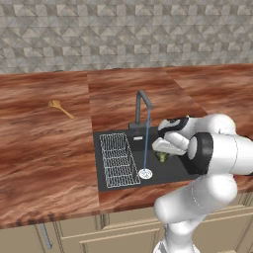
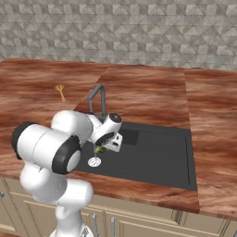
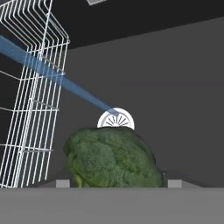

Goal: Turn on the sink faucet. Then move the broccoli from the counter to the sink. Turn off the sink. Move the vegetable from the sink to the pot next to the stove. Finally move the pot to the front right burner.

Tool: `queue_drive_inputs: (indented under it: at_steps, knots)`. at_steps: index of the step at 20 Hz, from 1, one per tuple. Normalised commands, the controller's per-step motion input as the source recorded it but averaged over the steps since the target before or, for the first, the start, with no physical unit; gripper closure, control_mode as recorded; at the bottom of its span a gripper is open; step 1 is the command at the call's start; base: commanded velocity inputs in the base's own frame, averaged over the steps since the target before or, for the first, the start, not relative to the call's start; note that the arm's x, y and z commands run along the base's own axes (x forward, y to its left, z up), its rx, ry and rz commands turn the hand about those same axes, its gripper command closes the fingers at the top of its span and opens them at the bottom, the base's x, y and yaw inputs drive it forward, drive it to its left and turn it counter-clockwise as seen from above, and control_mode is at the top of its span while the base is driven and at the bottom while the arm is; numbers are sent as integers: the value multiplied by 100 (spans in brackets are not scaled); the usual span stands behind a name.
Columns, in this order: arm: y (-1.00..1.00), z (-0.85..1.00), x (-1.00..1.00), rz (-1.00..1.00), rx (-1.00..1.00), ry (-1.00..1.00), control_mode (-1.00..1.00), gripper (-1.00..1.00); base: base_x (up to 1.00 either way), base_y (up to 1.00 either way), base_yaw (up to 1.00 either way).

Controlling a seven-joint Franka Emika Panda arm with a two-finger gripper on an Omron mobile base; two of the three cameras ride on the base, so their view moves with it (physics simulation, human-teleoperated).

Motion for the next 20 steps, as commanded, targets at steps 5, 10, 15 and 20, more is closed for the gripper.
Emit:
queue_drive_inputs:
  at_steps: [5, 10, 15, 20]
  knots:
    - [-1, -42, 27, 0, -6, 0, -100, 100, 0, 0, 0]
    - [0, -37, 35, 0, -6, 0, -100, 100, 0, 0, 0]
    - [0, -36, 40, 0, -5, 0, -100, 100, 0, 0, 0]
    - [0, -30, 31, 0, -2, 0, -100, 100, 0, 0, 0]
